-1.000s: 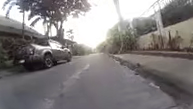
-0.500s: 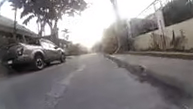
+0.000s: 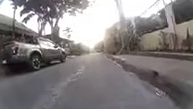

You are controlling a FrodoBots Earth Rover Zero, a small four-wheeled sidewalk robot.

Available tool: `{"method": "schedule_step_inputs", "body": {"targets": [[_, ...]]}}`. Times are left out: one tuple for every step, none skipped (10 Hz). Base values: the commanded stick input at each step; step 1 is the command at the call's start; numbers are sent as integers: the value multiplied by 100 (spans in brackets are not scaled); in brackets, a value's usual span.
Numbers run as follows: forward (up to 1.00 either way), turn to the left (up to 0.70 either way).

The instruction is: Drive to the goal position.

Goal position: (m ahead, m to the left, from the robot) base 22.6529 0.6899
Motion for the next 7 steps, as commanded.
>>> {"method": "schedule_step_inputs", "body": {"targets": [[100, 4], [100, 4], [100, 4], [100, 4], [100, 4], [100, 4], [100, 4]]}}
